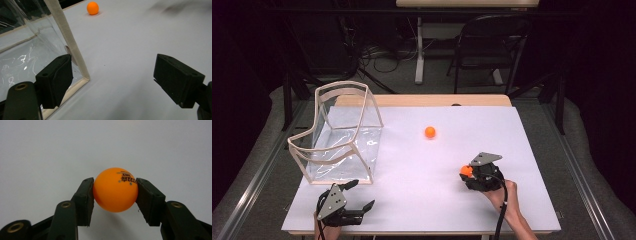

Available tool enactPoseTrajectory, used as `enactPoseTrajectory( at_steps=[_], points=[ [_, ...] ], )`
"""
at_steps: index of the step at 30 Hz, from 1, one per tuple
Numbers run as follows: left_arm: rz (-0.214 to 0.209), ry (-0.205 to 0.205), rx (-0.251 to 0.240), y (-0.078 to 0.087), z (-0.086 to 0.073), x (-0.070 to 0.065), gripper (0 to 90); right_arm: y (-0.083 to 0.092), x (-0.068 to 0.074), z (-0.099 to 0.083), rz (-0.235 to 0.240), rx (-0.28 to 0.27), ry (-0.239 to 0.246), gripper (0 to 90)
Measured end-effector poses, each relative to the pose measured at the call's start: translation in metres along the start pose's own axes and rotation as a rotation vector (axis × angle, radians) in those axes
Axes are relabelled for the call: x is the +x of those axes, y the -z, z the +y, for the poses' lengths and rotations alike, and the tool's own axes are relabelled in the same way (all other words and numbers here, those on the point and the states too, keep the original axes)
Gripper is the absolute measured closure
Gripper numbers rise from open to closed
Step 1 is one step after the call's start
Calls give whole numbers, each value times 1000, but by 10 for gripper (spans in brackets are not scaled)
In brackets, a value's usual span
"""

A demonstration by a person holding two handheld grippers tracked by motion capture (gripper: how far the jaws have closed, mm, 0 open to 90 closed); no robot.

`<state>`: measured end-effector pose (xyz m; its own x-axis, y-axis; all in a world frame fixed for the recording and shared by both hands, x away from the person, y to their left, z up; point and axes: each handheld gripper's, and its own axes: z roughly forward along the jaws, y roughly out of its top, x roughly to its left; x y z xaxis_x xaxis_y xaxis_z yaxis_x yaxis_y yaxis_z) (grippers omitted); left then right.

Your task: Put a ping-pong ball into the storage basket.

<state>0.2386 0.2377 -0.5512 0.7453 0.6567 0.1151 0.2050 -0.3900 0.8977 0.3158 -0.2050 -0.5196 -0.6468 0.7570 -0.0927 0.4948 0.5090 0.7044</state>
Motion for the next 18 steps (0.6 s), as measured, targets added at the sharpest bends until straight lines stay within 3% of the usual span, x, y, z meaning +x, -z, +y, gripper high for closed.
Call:
enactPoseTrajectory(
  at_steps=[18],
  points=[
    [5, -3, 0, 1, 0, 1, 160, -11, 10, 15, 25, -8, 33, 498]
  ],
)
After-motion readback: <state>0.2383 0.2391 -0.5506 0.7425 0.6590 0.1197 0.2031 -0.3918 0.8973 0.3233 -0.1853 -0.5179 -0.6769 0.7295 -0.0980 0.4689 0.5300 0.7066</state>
